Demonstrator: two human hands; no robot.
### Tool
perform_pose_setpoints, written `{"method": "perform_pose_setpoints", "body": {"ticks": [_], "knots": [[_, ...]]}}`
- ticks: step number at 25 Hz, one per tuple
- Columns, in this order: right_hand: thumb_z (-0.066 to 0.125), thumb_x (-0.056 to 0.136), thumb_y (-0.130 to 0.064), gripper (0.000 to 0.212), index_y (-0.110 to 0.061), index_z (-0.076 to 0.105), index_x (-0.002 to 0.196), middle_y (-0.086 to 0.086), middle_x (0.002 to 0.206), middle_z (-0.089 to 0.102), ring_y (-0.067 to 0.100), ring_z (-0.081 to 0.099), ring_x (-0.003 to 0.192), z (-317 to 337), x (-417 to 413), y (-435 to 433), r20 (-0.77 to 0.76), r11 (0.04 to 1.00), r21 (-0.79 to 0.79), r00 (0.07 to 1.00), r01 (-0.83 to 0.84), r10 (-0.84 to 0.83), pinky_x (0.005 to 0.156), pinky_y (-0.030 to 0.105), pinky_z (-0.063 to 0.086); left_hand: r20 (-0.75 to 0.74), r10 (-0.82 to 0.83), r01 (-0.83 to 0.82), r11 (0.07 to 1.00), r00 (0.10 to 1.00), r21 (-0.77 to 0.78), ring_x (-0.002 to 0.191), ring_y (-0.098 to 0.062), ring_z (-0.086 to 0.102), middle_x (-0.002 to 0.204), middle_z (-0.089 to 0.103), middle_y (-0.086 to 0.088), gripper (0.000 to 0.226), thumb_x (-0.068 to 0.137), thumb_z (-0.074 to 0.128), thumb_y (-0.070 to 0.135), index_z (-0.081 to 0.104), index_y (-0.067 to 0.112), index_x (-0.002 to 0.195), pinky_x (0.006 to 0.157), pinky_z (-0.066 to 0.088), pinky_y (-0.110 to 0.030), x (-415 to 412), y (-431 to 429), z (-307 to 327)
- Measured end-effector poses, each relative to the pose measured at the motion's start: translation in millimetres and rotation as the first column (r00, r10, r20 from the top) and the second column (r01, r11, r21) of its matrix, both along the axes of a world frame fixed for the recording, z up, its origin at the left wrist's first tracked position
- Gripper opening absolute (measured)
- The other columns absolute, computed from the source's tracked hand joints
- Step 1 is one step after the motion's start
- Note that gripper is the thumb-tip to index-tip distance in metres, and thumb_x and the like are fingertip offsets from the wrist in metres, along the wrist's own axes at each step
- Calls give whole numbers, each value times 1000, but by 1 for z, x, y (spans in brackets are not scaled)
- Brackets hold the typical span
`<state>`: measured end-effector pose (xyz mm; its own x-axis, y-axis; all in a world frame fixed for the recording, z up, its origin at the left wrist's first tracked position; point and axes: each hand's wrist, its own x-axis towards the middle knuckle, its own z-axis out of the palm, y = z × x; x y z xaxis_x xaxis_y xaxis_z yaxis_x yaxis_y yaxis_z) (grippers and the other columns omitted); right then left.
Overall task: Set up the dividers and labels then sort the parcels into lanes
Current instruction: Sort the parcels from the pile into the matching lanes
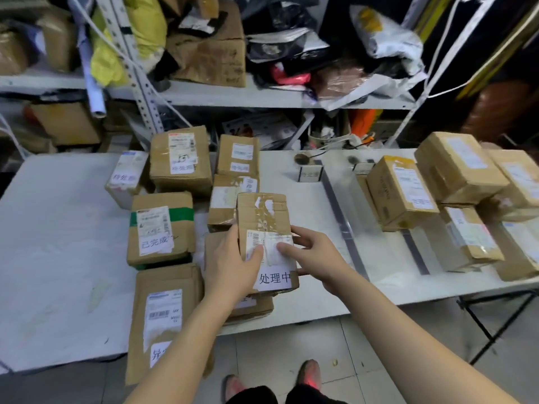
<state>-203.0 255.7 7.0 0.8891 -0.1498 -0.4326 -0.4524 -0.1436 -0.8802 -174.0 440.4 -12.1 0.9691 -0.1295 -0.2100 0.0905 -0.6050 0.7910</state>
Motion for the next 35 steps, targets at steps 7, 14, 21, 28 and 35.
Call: {"method": "perform_pose_setpoints", "body": {"ticks": [7, 14, 21, 28, 35], "knots": [[74, 91, -22, 40, -26, 67, 130, -6, 107, 79, 13, 78, 89, 37, -11, -78, 65, 980, -25, 978, 200, -198, 68, 36, 64, -5, -99, 98, 987, 995, -124, 101, -12, 68, 114, 69, 18, 40, 90, 67, 50, 57, 45, 128, 83, 60, -41, 13, -79, 38], [75, 91, -22, 42, -22, 67, 132, -7, 112, 77, 7, 75, 95, 45, -18, -189, 157, 967, -4, 956, 253, -250, 61, 19, 57, 20, -121, 123, 986, 992, -109, 93, -6, 68, 110, 71, 16, 38, 94, 65, 42, 55, 48, 131, 77, 60, -34, 11, -192, 63], [77, 89, -26, 47, -26, 66, 134, -6, 116, 76, 10, 75, 101, 37, -34, -318, 151, 971, 15, 960, 237, -237, 84, 38, 64, -5, -114, 113, 983, 993, -148, 94, -3, 69, 108, 68, 22, 44, 93, 67, 42, 53, 48, 134, 79, 63, -37, -10, -314, 61], [77, 89, -29, 49, -30, 63, 136, -11, 119, 74, 9, 71, 108, 25, -63, -369, 109, 978, -9, 973, 206, -204, 84, 39, 64, -42, -148, 141, 980, 988, -141, 99, -7, 66, 126, 62, 19, 52, 95, 67, 41, 46, 45, 142, 75, 63, -30, -40, -366, 44], [82, 85, -28, 47, -33, 67, 130, -12, 116, 75, 9, 72, 108, 8, -123, -367, 43, 973, -47, 973, 227, -225, 87, 39, 63, -148, -178, 133, 953, 973, -272, 100, -3, 67, 113, 67, 22, 52, 85, 79, 36, 54, 56, 126, 78, 63, -31, -91, -357, 15]]}}
